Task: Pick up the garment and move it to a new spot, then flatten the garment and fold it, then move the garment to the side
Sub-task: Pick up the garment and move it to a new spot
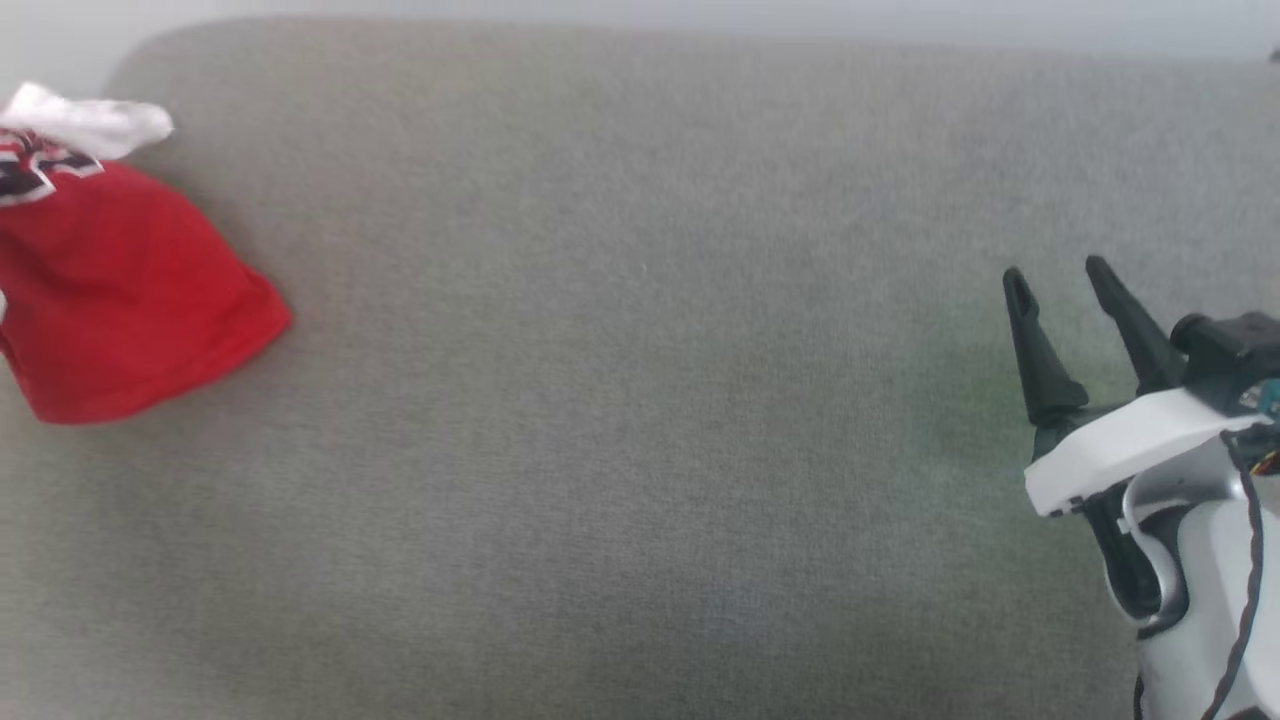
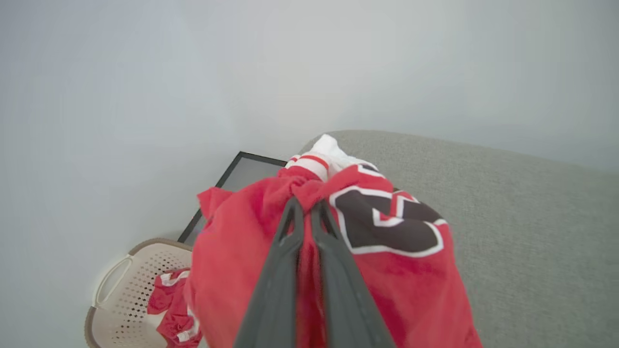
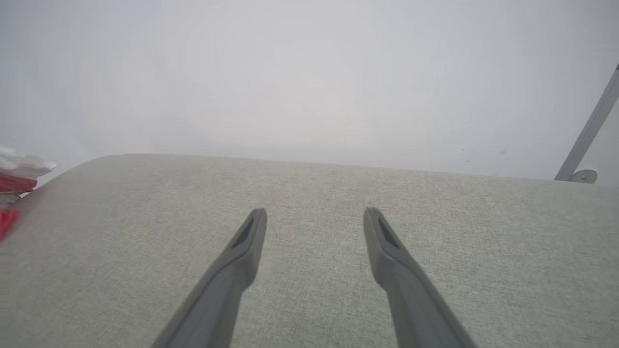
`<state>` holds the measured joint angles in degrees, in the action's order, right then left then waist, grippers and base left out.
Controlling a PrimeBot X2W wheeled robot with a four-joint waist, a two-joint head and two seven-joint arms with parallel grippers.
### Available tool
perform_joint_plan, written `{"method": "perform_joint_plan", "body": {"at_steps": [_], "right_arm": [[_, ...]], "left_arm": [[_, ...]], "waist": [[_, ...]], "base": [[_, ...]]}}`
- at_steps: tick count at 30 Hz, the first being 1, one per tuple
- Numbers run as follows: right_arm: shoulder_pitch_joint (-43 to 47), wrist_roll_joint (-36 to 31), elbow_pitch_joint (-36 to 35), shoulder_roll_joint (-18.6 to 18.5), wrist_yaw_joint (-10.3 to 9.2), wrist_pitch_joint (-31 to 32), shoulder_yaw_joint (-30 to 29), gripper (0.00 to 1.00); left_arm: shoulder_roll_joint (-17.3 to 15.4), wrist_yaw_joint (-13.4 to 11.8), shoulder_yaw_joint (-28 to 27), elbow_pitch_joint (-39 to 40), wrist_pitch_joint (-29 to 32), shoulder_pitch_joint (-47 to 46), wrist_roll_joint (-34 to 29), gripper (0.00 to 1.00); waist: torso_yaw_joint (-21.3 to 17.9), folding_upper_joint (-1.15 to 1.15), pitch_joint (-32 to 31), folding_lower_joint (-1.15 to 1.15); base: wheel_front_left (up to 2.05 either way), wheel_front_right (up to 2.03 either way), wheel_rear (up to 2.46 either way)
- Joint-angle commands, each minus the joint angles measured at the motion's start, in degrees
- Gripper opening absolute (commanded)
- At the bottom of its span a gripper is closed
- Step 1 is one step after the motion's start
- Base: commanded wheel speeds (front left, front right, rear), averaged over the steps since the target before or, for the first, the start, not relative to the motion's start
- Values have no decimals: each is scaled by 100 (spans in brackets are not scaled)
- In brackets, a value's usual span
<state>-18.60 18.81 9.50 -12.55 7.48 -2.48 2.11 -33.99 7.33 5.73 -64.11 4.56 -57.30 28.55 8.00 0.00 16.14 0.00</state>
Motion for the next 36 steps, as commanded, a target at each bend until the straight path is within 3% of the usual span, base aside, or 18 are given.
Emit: {"method": "perform_joint_plan", "body": {"at_steps": [1, 10, 21, 27, 36], "right_arm": [[77, 19, 23, 45, 2, -41, 1, 100], [236, 20, 152, 199, 2, -133, -5, 100], [316, 54, 264, 257, 2, -234, -84, 100], [356, 9, 283, 256, 2, -273, -240, 100], [298, -141, 245, 222, 2, -259, -586, 100]], "left_arm": [[-88, 9, 64, 116, -39, -94, -52, 0], [-464, 17, 485, 1201, 315, -346, 52, 0], [-853, -64, 617, 3021, 1323, -162, 214, 0], [-895, -275, 614, 4081, 1861, 78, 358, 0], [-815, -973, 733, 6338, 2966, 791, 534, 0]], "waist": [[87, 0, -248, 0], [168, 0, -792, 0], [-10, 0, -1129, 0], [-221, 0, -1221, 0], [-892, 0, -1193, 0]], "base": [[0, 0, 0], [0, 0, 0], [0, 0, 0], [0, 0, 0], [0, 0, 0]]}}
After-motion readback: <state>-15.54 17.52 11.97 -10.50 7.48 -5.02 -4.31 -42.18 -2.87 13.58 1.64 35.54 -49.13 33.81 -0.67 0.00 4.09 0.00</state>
